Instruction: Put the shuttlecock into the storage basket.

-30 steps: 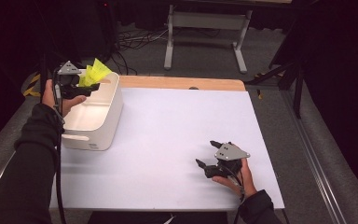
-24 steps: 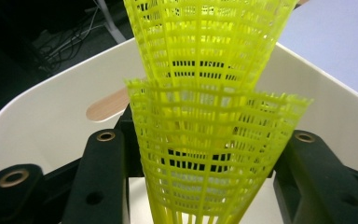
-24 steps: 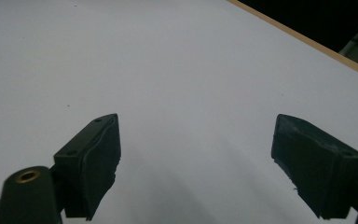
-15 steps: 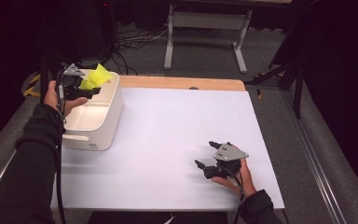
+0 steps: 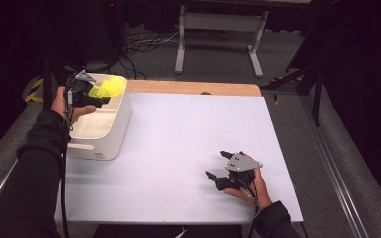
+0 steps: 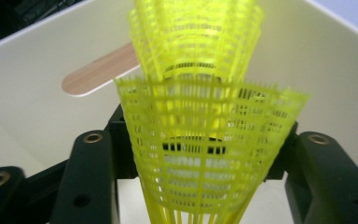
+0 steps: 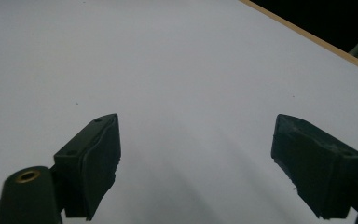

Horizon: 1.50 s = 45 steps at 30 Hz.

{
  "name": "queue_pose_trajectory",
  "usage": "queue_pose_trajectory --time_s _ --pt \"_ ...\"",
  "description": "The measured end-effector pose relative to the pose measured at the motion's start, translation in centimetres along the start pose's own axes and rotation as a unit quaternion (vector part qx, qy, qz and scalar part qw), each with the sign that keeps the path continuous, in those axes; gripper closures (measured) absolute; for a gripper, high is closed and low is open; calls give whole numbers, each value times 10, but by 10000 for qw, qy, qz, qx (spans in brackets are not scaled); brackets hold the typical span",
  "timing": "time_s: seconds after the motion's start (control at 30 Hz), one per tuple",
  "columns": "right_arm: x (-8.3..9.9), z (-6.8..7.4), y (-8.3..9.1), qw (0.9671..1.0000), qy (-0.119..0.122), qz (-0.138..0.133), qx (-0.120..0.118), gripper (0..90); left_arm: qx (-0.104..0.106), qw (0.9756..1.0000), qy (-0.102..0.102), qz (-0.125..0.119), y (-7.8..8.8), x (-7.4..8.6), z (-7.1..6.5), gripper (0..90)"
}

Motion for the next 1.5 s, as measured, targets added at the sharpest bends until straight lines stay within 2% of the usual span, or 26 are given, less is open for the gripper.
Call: queue_pose_trajectory --time_s 0.03,0.07,0.13,0.17,0.23,0.27,0.3,0.33,0.37,0.4,0.43,0.53,0.63,0.7,0.73,0.77,0.8,0.83,0.9,0.93,1.13,1.17,1.23,1.5 --pt "0 0 0 10000 -2 7 -4 171 68 10000 30 -50 -1 -1 -1 452" --pt "0 0 -1 10000 -8 11 -15 171 132 9999 -19 10 -2 -1 -2 439" --pt "0 1 -1 10000 -7 20 -20 171 137 9999 -17 68 -4 0 -3 389" --pt "1 1 -2 10000 -4 53 -26 172 231 9995 18 220 -8 1 -6 362" --pt "1 1 -2 10000 3 64 -28 172 386 9975 -91 586 -15 4 -10 305" --pt "1 1 -2 10000 3 64 -28 172 386 9975 -91 586 -15 4 -10 238" --pt "1 2 -2 10000 3 70 -41 172 433 9963 -129 728 -17 4 -12 185" --pt "1 2 -2 10000 9 70 -42 171 420 9960 -160 772 -18 4 -12 155" --pt "1 2 -2 10000 14 66 -43 172 388 9964 -148 741 -18 3 -13 105" --pt "1 2 -2 10000 10 65 -48 171 388 9964 -148 741 -18 3 -13 94" --pt "1 2 -2 10000 11 70 -49 171 321 9965 -245 735 -16 2 -13 97" --pt "1 3 -2 10000 14 72 -53 171 284 9979 -155 561 -13 0 -12 97" --pt "1 3 -2 10000 24 56 -45 172 218 9989 -178 379 -8 -2 -11 97" --pt "0 4 -2 10000 37 64 -36 171 123 9990 -298 319 -4 -4 -11 97" --pt "0 4 -2 10000 40 66 -34 171 123 9990 -298 319 -4 -4 -11 98" --pt "0 4 -2 10000 44 64 -39 172 86 9995 -270 133 2 -7 -10 108" --pt "0 4 -2 10000 44 64 -39 172 86 9995 -270 133 2 -7 -10 110" --pt "0 5 -2 10000 61 60 -36 172 -14 9993 -375 76 4 -9 -9 110" --pt "0 5 -2 10000 76 57 -18 171 -9 9993 -372 -1 8 -10 -10 111" --pt "0 5 -1 10000 73 53 -17 172 -81 9989 -456 15 9 -11 -9 113" --pt "-2 4 2 10000 70 -9 30 171 -191 9987 -460 -142 17 -13 -9 131" --pt "-3 3 2 10000 65 -31 41 171 -239 9982 -480 -282 22 -15 -9 133" --pt "-3 3 3 10000 56 -48 65 171 -256 9977 -493 -388 28 -17 -10 136" --pt "-6 2 6 9998 62 -128 132 171 -377 9952 -594 -682 42 -22 -15 136"
Point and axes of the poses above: each handheld gripper's, and its own axes: y roughly backward along the jaws, x roughly out of its underside, z roughly to its left, the point moved 5 cm from there along -y, roughly forward along the jaws, and after that the axes turned 14 degrees about -y, right-handed, at the moved point
